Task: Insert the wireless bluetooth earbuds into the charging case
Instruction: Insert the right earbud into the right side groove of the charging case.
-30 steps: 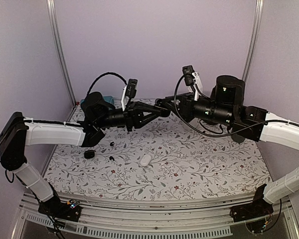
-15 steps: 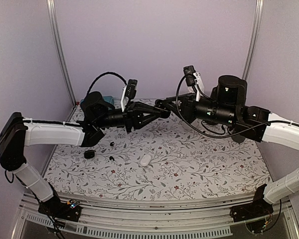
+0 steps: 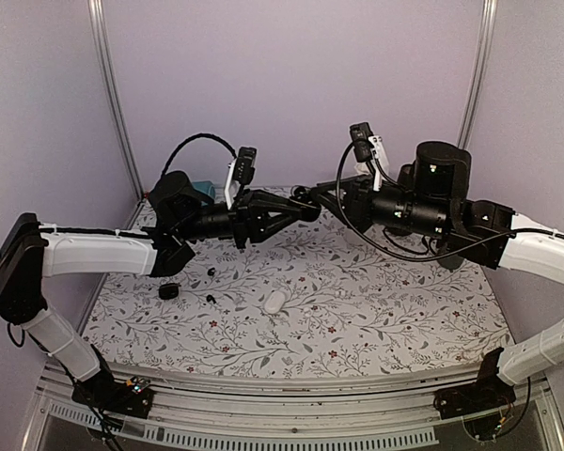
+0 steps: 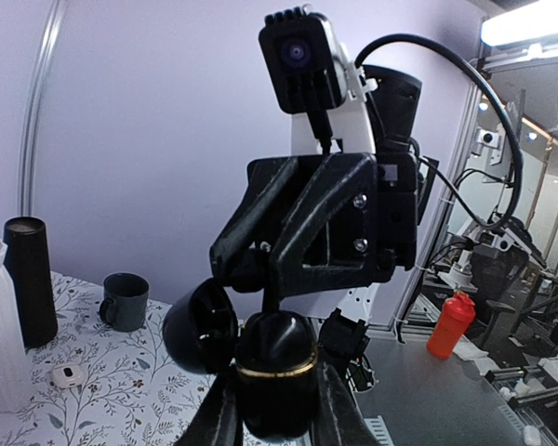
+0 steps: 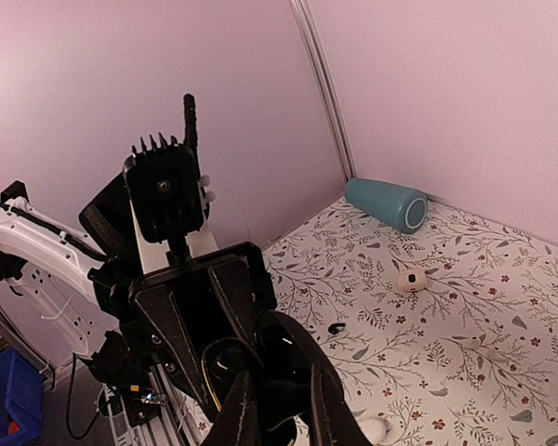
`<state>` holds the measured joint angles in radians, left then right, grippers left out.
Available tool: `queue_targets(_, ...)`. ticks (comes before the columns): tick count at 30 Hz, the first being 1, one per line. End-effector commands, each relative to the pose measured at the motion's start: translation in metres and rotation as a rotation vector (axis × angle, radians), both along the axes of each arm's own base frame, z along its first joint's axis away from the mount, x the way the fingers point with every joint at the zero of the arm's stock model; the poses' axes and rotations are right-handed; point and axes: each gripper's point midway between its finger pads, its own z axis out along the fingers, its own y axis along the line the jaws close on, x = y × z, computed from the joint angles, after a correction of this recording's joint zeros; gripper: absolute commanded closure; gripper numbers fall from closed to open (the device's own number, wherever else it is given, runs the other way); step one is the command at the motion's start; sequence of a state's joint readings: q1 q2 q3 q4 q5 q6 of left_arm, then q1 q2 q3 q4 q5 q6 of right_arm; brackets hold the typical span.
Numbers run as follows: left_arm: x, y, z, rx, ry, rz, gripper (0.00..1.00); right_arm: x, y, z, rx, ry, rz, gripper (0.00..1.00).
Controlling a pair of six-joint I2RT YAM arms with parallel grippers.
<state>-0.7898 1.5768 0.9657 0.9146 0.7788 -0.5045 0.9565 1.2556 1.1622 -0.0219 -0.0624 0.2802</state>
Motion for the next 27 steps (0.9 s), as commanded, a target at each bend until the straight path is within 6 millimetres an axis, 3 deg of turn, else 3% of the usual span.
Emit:
queue_targets(1, -0.0096, 0.0116, 0.0385, -0.099, -0.097, 0.011, 1.00, -0.0031, 0.0023, -0.0170, -0.063, 0.025, 0.024, 0.88)
queue_targets(27, -0.0086, 0.0118, 0.0395, -0.107, -0.096, 0.015, 1.00, 0.0012, -0.0050, -0.0111, -0.077, 0.006, -0.017, 0.67)
